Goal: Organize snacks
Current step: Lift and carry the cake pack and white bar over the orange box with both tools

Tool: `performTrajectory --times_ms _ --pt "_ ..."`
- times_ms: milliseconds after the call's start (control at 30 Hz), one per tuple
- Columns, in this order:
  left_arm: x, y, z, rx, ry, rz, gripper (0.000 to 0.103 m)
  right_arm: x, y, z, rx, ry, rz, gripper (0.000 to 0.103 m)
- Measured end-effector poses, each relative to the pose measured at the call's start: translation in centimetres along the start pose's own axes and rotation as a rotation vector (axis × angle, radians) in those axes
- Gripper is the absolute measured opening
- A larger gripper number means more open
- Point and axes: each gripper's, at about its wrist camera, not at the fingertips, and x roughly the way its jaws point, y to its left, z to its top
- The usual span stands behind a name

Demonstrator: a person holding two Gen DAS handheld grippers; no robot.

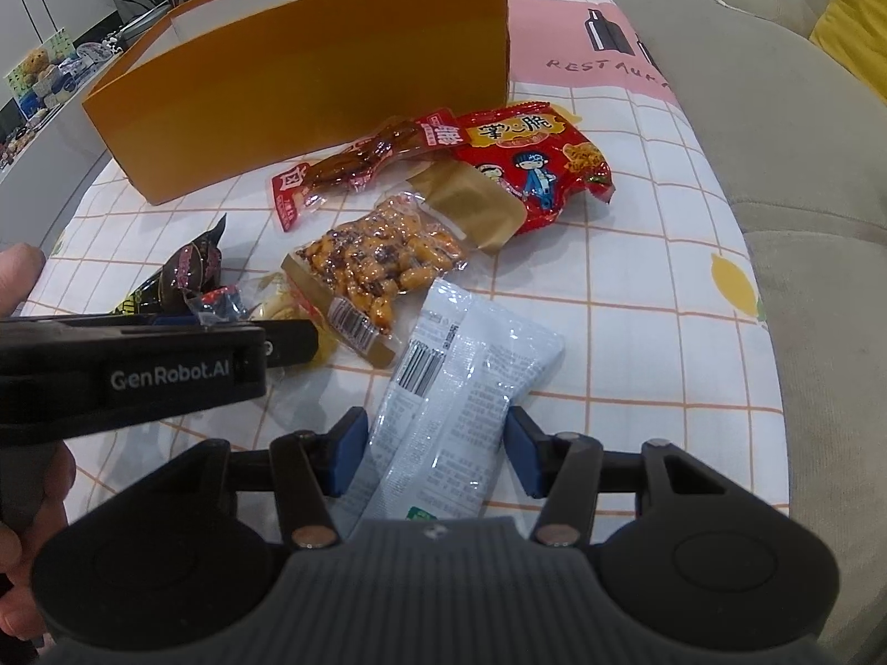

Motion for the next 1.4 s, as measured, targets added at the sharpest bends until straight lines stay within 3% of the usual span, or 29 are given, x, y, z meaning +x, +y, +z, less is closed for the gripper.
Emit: performTrajectory --times_ms 367,733,1133,1400 --pt "-3.5 0.3 0.4 0.001 -0.042 0.001 0.051 -2.7 0.0 0.6 0.001 -0.072 -0.009 0.052" --pt "-7.2 1.3 3.6 -0.001 -0.134 0.038 0.051 -6.5 0.7 3.3 -0.027 -0.194 0.024 0.051" --pt "-9.5 3.0 11.4 0.062 -0.230 0.097 0.051 -8.4 2.9 11.5 -0.120 -0.362 0.051 0.051" --pt "-8.8 4.1 16.3 0.106 -0.244 0.130 0.051 -7.3 4.9 17.6 -0.186 -0.433 0.076 0.051"
